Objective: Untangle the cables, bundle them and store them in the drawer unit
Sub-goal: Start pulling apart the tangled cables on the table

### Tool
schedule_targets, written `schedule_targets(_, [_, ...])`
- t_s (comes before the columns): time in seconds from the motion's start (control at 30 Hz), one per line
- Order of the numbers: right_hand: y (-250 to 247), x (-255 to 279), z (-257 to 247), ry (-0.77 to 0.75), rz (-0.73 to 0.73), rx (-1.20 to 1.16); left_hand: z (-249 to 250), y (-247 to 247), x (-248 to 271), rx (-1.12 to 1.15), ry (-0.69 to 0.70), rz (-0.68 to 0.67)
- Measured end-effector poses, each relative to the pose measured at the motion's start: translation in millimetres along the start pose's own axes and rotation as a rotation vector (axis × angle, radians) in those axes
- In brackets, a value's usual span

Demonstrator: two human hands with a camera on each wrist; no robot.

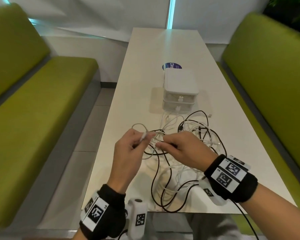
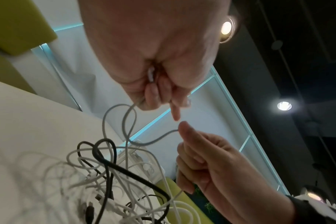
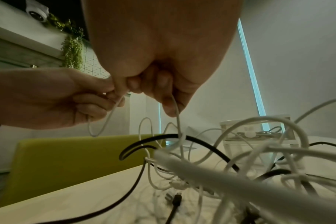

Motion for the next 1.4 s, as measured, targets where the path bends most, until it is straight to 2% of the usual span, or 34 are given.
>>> schedule_targets(0.07, [2.0, 2.6, -0.5, 0.007, 0.023, -0.033, -2.9, 2.8, -1.2, -0.023, -0.034, 0.023])
schedule_targets(0.17, [2.8, 2.9, -4.4, -0.013, 0.057, -0.046, -8.0, 19.9, 0.1, -0.159, -0.062, -0.137])
schedule_targets(0.23, [3.2, 2.5, -3.9, -0.021, 0.08, -0.052, -11.7, 24.1, 2.3, -0.235, -0.08, -0.173])
schedule_targets(0.37, [10.7, 5.0, 1.5, -0.001, 0.036, -0.013, -1.0, 18.8, 5.2, -0.298, -0.003, -0.165])
schedule_targets(0.47, [17.9, 7.2, 7.4, 0.014, -0.025, 0.027, 9.9, -0.5, 4.8, -0.324, 0.093, -0.063])
schedule_targets(0.53, [18.6, 8.8, 16.4, 0.052, -0.04, 0.0, 15.2, -21.4, 3.7, -0.15, 0.062, 0.054])
schedule_targets(0.63, [21.2, 12.1, 25.3, 0.1, -0.091, -0.008, 9.3, -50.5, 4.9, 0.149, -0.061, 0.244])
schedule_targets(0.7, [25.0, 13.3, 25.8, 0.119, -0.128, -0.004, 2.5, -53.7, 5.4, 0.156, -0.111, 0.262])
schedule_targets(0.77, [28.4, 13.2, 26.1, 0.147, -0.139, 0.002, -0.4, -47.6, 5.4, 0.074, -0.105, 0.218])
schedule_targets(0.83, [29.2, 12.6, 25.8, 0.179, -0.129, 0.012, 8.4, -41.8, 8.1, -0.015, -0.027, 0.226])
schedule_targets(0.9, [30.9, 11.4, 22.4, 0.186, -0.147, 0.055, 25.7, -38.0, 13.7, 0.035, 0.096, 0.259])
schedule_targets(0.97, [32.4, 10.1, 17.9, 0.187, -0.181, 0.129, 43.3, -28.5, 20.7, 0.077, 0.251, 0.205])
schedule_targets(1.0, [32.4, 9.1, 15.2, 0.191, -0.195, 0.158, 48.5, -20.2, 23.0, 0.065, 0.302, 0.13])
schedule_targets(1.07, [31.9, 8.1, 10.6, 0.181, -0.203, 0.177, 50.3, 3.3, 25.1, -0.036, 0.316, -0.071])
schedule_targets(1.13, [31.2, 8.9, 4.7, 0.13, -0.171, 0.164, 36.4, 25.7, 22.4, -0.299, 0.252, -0.211])
schedule_targets(1.23, [23.2, 13.6, -5.0, 0.031, -0.108, 0.137, 15.8, 39.1, 16.2, -0.704, 0.206, -0.257])
schedule_targets(1.3, [13.5, 16.0, -7.2, 0.007, -0.081, 0.099, 7.2, 40.7, 13.7, -0.781, 0.168, -0.257])
schedule_targets(1.4, [10.0, 16.5, -7.1, 0.003, -0.103, 0.071, 11.3, 39.0, 13.6, -0.73, 0.179, -0.209])
Point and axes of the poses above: each hand's wrist, its own x-axis away from the middle knuckle, its own y-axis out of the palm, z = x × y, the point moved 6 cm from there along -x, towards the middle knuckle, and after that the axes turned 4 degrees about -y, right-handed, at the moved point
